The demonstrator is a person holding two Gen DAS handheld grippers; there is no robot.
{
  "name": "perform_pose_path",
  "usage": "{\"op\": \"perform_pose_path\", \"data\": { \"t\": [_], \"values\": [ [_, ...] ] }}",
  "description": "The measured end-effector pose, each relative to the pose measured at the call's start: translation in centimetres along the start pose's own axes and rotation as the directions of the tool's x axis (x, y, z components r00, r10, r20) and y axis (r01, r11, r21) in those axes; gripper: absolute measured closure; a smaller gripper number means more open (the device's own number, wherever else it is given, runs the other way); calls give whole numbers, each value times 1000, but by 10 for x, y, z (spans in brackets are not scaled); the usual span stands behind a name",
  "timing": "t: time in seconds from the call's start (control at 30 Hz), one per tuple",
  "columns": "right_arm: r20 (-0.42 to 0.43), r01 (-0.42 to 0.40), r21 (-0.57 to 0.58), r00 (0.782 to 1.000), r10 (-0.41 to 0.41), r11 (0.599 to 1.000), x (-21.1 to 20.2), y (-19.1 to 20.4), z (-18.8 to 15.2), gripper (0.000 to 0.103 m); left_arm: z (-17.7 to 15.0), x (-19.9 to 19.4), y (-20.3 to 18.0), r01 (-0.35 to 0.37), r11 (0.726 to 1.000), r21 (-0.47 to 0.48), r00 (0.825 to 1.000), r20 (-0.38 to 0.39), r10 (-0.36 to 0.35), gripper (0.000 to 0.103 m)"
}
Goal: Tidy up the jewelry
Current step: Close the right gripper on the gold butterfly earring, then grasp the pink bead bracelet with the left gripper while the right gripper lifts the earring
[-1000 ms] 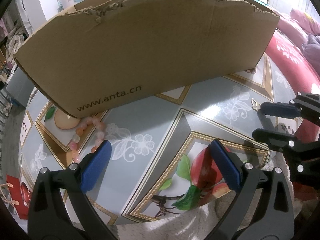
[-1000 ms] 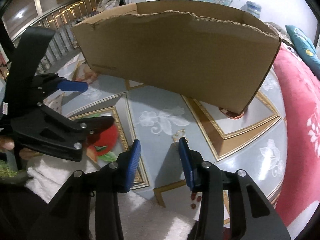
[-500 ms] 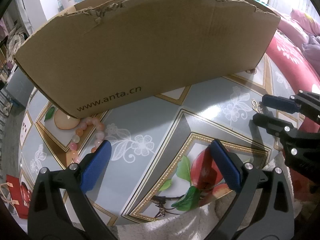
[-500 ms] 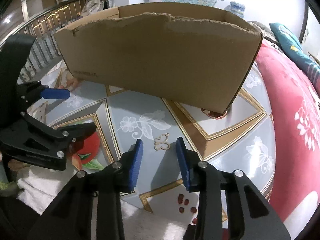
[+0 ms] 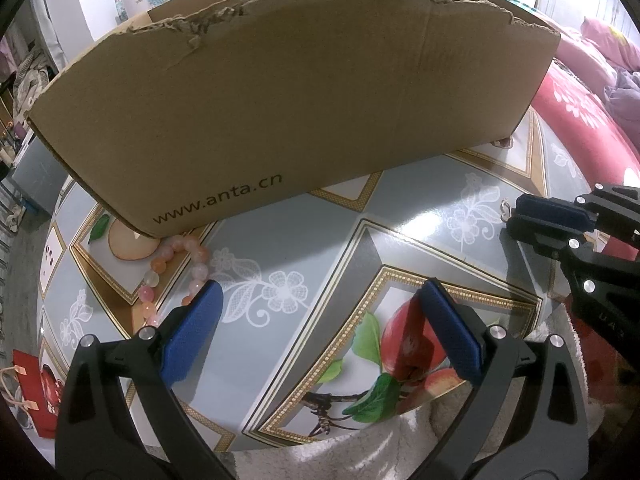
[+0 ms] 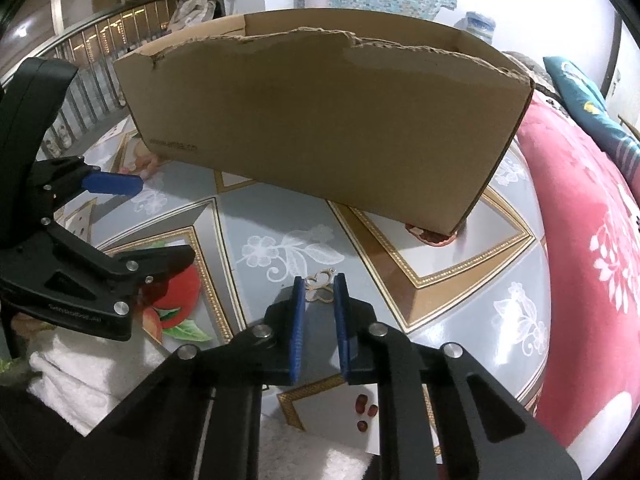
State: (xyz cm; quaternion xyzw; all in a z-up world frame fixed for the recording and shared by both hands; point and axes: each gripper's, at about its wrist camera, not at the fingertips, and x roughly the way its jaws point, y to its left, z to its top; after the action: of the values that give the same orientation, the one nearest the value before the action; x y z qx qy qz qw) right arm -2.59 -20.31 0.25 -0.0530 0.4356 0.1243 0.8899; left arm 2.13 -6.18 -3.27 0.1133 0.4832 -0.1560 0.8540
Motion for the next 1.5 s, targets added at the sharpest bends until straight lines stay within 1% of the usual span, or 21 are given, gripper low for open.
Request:
{"op": "perform_pose_path", "data": {
  "t": [0.23, 0.5, 0.63, 0.7, 0.73, 0.83, 0.9, 0.93, 0.97, 1.0, 1.07, 1.1, 1.17, 1.2, 1.23, 1.33, 1.43, 1.5],
  "values": [
    [3, -32, 39, 999, 32, 999, -2, -6, 1, 90, 1, 1, -1, 1, 1000, 0, 1000, 1, -1, 7],
    [26, -37, 45, 999, 35, 998, -11, -9, 3, 90, -1, 1, -1, 1, 1000, 2, 1000, 5, -1, 7],
    [41, -30, 56, 999, 28, 998, -16, -10, 5, 90, -1, 0, 2, 21, 1000, -5, 1000, 13, -21, 7],
    [47, -31, 65, 998, 28, 997, -18, -11, 6, 90, -3, -5, 9, 60, 998, -25, 998, 37, -59, 7],
    [51, -34, 69, 998, 30, 997, -19, -11, 7, 90, -4, -11, 12, 77, 997, -30, 995, 66, -75, 8],
    [55, -37, 71, 998, 33, 997, -20, -10, 8, 90, -10, -29, 21, 74, 997, -18, 985, 156, -70, 9],
    [57, -43, 72, 998, 38, 996, -20, -9, 9, 90, -14, -41, 29, 38, 999, -9, 976, 217, -35, 17],
    [59, -46, 72, 997, 42, 996, -20, -8, 9, 90, -15, -44, 33, 21, 1000, -9, 972, 234, -19, 27],
    [62, -48, 72, 997, 44, 996, -20, -8, 10, 90, -16, -45, 36, 9, 1000, -12, 971, 240, -6, 32],
    [64, -52, 71, 997, 48, 996, -20, -7, 11, 90, -17, -46, 40, -1, 1000, -16, 970, 242, 5, 35],
    [69, -60, 68, 996, 55, 996, -21, -5, 12, 90, -15, -45, 49, -23, 999, -24, 973, 231, 28, 48],
    [71, -63, 67, 996, 58, 996, -21, -4, 13, 90, -14, -43, 54, -28, 999, -28, 974, 222, 34, 49],
    [73, -68, 66, 995, 64, 995, -21, -3, 14, 90, -14, -40, 58, -39, 998, -42, 976, 210, 47, 58],
    [74, -69, 66, 995, 64, 995, -21, -2, 14, 90, -13, -39, 60, -39, 998, -48, 977, 206, 48, 60],
    [75, -69, 67, 995, 64, 995, -21, -2, 14, 90, -12, -36, 63, -33, 998, -55, 979, 200, 43, 62],
    [80, -78, 75, 994, 72, 994, -21, -2, 15, 90, -12, -28, 63, -27, 999, -43, 983, 182, 35, 74],
    [84, -80, 79, 994, 73, 994, -22, -3, 16, 90, -11, -19, 62, -28, 999, -21, 989, 143, 31, 80],
    [87, -80, 80, 994, 73, 994, -22, -3, 17, 90, -12, -16, 65, -39, 999, -28, 992, 121, 43, 80]
  ]
}}
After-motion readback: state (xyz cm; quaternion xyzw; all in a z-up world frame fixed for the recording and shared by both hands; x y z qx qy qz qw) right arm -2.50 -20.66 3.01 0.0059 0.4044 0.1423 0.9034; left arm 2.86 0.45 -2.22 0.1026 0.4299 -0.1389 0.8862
